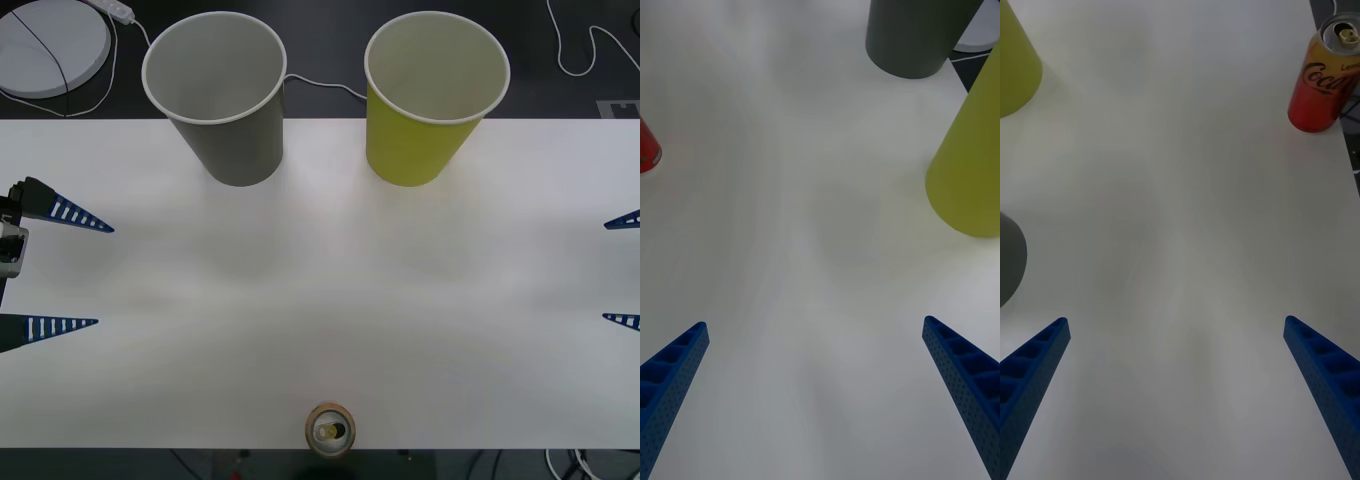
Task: Put the can into the green bin and the plastic bottle into the gray bin
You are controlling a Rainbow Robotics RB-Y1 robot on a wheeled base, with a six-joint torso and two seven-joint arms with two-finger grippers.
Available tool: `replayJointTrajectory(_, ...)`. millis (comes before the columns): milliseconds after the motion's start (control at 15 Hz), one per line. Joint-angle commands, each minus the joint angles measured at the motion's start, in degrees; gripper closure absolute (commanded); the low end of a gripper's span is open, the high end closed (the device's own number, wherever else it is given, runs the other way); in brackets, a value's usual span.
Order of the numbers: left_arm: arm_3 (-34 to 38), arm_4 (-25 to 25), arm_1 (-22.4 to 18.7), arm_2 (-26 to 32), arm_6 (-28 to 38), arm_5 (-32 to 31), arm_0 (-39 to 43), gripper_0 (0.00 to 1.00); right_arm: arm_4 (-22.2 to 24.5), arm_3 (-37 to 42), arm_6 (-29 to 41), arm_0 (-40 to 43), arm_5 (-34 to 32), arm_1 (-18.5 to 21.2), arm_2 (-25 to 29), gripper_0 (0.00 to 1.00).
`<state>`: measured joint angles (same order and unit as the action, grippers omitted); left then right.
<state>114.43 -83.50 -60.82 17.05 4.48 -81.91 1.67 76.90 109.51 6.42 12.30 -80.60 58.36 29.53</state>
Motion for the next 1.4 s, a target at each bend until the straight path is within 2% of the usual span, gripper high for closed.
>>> replayJointTrajectory(67,0.00,0.00,0.00,0.00,0.00,0.00,0.00,0.00,0.00,0.00,0.00,0.00,0.00,0.00,0.00,0.00)
replayJointTrajectory(600,0.00,0.00,0.00,0.00,0.00,0.00,0.00,0.00,-1.41,-0.26,-1.58,1.23,-0.18,1.06,-0.79,0.00)
replayJointTrajectory(733,0.00,0.00,0.00,0.00,0.00,0.00,0.00,0.00,-2.20,-1.58,-6.94,1.23,1.93,1.06,-3.34,0.00)
replayJointTrajectory(1067,0.00,0.00,0.00,0.00,0.00,0.00,0.00,0.00,-4.92,-7.03,-18.81,0.26,2.20,1.06,-8.88,0.00)
replayJointTrajectory(1400,0.00,0.00,0.00,0.00,0.00,0.00,0.00,0.00,-8.44,-13.01,-27.86,-0.88,-1.23,1.06,-14.06,0.00)
